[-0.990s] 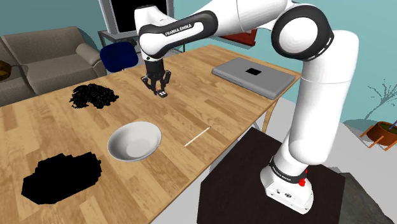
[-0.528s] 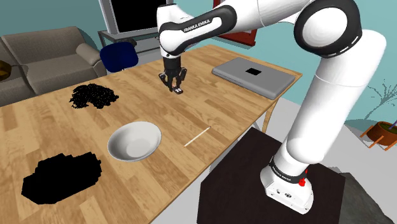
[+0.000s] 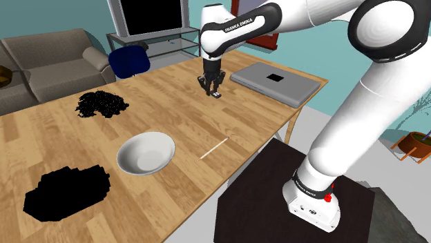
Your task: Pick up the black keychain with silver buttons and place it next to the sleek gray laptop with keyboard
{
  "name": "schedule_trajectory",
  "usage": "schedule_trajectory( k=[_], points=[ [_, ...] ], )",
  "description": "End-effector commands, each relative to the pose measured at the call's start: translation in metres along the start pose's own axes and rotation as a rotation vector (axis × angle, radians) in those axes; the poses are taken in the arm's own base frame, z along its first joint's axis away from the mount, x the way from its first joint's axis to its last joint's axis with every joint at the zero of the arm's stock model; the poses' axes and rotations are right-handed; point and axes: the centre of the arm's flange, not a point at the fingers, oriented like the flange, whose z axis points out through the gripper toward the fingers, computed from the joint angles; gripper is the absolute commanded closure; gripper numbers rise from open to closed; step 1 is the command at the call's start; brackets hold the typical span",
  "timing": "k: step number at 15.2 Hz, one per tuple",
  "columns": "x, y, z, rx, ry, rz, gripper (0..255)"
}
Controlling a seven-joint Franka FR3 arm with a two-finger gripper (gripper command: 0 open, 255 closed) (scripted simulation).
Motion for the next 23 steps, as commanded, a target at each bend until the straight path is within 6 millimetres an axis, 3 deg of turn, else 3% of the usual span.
schedule_trajectory(
  k=[1,20,23],
  points=[
    [-0.007,0.026,0.002,0.0,0.0,-0.001,255],
    [-0.072,0.268,0.008,0.0,0.0,-0.001,255],
    [-0.074,0.275,0.018,0.0,0.0,-0.001,255]
  ],
)
